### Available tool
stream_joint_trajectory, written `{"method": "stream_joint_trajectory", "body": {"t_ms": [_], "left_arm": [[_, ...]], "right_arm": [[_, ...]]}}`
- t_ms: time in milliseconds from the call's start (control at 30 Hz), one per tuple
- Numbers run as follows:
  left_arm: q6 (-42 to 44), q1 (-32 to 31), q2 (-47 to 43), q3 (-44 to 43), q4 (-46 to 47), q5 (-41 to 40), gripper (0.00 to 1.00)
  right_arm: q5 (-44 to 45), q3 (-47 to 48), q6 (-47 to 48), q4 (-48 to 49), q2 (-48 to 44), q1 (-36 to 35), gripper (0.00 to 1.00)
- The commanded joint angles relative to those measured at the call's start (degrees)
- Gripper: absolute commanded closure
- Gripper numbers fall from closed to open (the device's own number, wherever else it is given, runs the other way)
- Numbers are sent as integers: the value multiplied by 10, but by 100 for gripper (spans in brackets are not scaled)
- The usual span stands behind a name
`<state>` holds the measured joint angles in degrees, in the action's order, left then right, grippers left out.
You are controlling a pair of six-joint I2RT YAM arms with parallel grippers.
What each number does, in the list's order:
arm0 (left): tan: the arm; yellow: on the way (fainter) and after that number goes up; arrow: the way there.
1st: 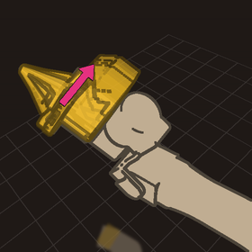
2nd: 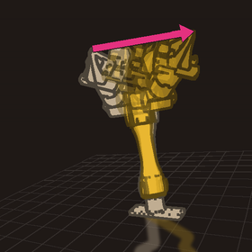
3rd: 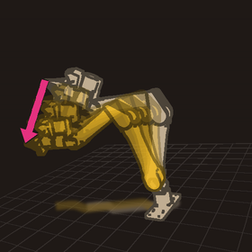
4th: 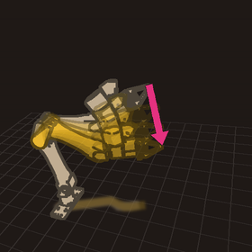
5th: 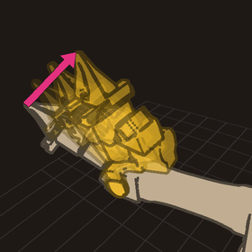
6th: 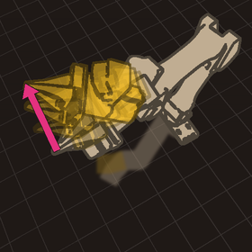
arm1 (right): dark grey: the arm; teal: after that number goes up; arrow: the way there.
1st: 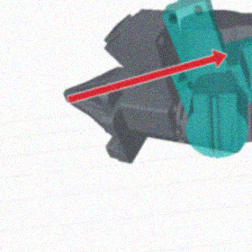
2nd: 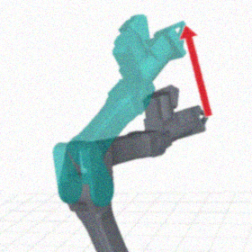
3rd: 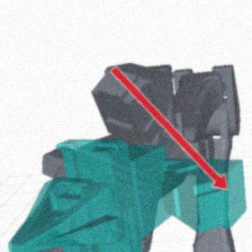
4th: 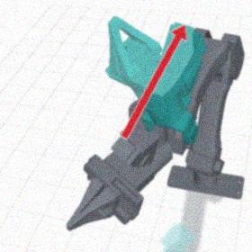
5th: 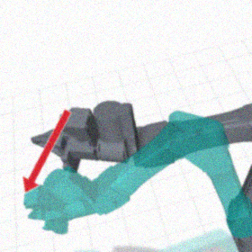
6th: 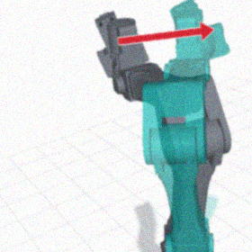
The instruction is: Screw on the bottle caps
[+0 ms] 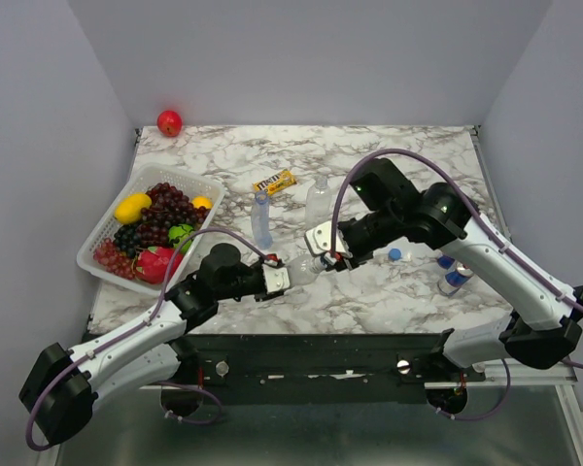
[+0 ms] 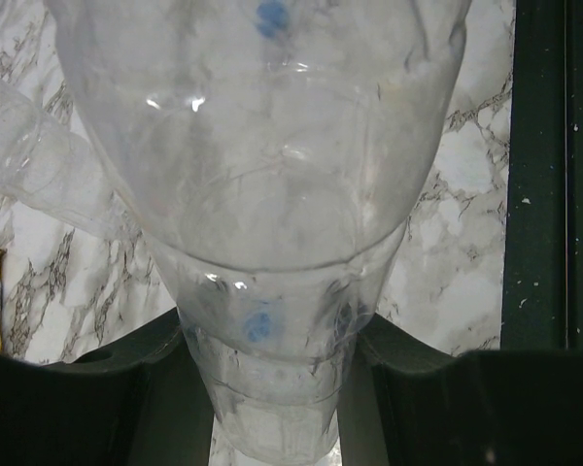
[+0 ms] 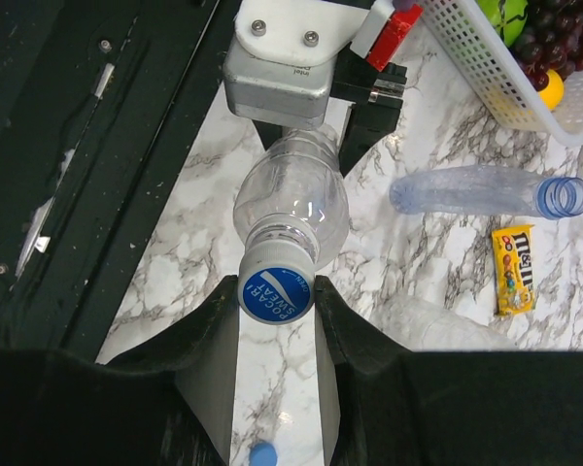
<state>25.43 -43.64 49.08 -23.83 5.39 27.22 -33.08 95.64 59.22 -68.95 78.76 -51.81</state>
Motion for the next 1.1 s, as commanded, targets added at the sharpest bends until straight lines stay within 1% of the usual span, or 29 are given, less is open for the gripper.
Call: {"method": "stream_joint_trajectory", "body": {"t_ms": [0,200,333,400,500,600,733,767,833,867,900,967,1067], "left_arm": [[-20,0,-8,1,101,19,100],[-6,-2,-8,-8,81,29,100],[-16,-4,-2,-17,70,30,100],[-20,-5,-8,-11,85,26,100],[-49,-7,-14,-8,117,-1,100],[-55,-19,-21,-6,138,-17,100],[-56,-36,-26,5,165,-66,100],[-65,-38,-24,2,165,-79,100],[-77,-44,-26,4,173,-89,100],[-82,-48,-28,6,178,-102,100],[-90,-51,-27,7,182,-108,100],[-98,-57,-24,11,185,-123,100],[-129,-56,-17,20,191,-139,100]], "right_arm": [[17,1,-43,-21,16,-4,72],[37,-17,-66,11,13,-4,72],[57,-12,-74,23,17,-3,73],[66,-6,-75,20,22,-3,73],[84,-4,-98,22,29,-3,73],[75,-3,-125,15,36,-3,73],[85,12,-218,19,64,-4,74],[84,24,-276,21,78,-3,75],[84,38,-338,22,94,-3,76],[88,45,-411,22,100,-2,78],[95,44,-440,30,103,-3,78],[108,40,-466,34,99,-3,78],[137,58,-471,16,109,-2,78]]}}
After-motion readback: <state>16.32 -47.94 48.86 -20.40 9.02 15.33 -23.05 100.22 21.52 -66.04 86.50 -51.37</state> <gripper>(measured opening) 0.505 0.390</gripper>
